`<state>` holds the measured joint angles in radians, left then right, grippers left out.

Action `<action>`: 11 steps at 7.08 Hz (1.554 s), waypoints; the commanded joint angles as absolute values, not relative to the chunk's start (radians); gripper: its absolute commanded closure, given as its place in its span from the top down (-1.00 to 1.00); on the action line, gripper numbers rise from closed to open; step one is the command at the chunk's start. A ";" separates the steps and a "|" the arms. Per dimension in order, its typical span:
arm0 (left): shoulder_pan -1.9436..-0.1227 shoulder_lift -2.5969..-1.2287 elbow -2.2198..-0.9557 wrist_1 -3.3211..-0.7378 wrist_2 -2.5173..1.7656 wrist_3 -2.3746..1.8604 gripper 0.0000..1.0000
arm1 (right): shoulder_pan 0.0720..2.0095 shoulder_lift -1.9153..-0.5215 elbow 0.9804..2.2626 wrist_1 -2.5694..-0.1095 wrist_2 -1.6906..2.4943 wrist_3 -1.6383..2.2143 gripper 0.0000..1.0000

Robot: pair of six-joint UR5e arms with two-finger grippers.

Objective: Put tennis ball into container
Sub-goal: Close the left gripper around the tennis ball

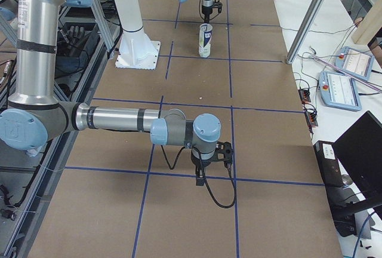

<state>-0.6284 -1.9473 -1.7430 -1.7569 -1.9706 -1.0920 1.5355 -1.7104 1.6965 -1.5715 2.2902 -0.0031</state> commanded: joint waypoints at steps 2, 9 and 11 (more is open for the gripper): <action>-0.618 -1.947 -1.729 -1.781 -1.971 -1.095 1.00 | 1.536 -1.710 1.697 -1.571 2.290 -0.003 1.00; -0.612 -1.947 -1.730 -1.781 -1.974 -1.095 -0.13 | 1.536 -1.710 1.697 -1.571 2.290 -0.003 1.00; -0.621 -1.942 -1.800 -1.764 -1.971 -1.092 -1.00 | 1.536 -1.710 1.697 -1.571 2.290 -0.003 1.00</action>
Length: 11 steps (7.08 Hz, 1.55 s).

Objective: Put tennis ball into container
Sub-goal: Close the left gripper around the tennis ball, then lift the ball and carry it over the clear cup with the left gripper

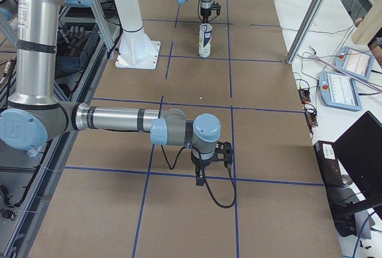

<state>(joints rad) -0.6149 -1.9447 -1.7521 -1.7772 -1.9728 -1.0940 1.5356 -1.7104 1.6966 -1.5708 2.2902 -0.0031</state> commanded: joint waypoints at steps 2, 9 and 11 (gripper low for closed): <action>-0.655 -1.934 -2.018 -1.519 -1.973 -1.050 -1.00 | 1.536 -1.710 1.697 -1.571 2.290 -0.003 1.00; -0.746 -2.432 -2.072 -0.957 -2.092 -1.153 -1.00 | 1.536 -1.710 1.697 -1.571 2.290 -0.003 1.00; -0.686 -2.512 -1.918 -1.010 -2.089 -1.186 -1.00 | 1.536 -1.710 1.697 -1.571 2.290 -0.003 1.00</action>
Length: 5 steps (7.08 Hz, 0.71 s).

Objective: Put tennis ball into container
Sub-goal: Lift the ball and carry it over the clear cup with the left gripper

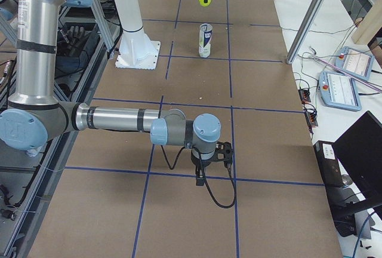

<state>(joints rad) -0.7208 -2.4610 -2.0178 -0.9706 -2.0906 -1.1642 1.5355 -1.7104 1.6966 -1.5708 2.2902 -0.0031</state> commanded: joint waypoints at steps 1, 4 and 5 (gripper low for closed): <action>-0.683 -2.526 -1.866 -1.047 -2.089 -1.187 -1.00 | 1.536 -1.710 1.697 -1.571 2.290 -0.003 1.00; -0.669 -2.540 -1.767 -1.141 -2.083 -1.200 -1.00 | 1.536 -1.710 1.697 -1.571 2.290 -0.003 1.00; -0.669 -2.539 -1.747 -1.160 -2.083 -1.200 -1.00 | 1.536 -1.710 1.697 -1.571 2.290 -0.003 1.00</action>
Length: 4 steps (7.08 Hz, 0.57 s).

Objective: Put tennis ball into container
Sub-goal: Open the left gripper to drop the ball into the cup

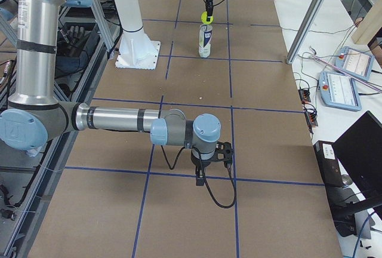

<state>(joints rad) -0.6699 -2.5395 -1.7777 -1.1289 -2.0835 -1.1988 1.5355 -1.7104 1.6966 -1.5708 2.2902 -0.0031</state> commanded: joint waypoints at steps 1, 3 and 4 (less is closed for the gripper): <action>-0.666 -2.536 -1.746 -1.166 -2.083 -1.200 -1.00 | 1.536 -1.710 1.697 -1.571 2.290 -0.003 1.00; -0.666 -2.531 -1.747 -1.166 -2.083 -1.195 0.32 | 1.536 -1.710 1.697 -1.571 2.290 -0.003 1.00; -0.664 -2.514 -1.765 -1.169 -2.083 -1.190 0.99 | 1.536 -1.710 1.697 -1.571 2.290 -0.003 1.00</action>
<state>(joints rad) -0.6654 -2.5287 -1.7516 -1.1656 -2.0832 -1.1953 1.5355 -1.7104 1.6966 -1.5708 2.2902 -0.0031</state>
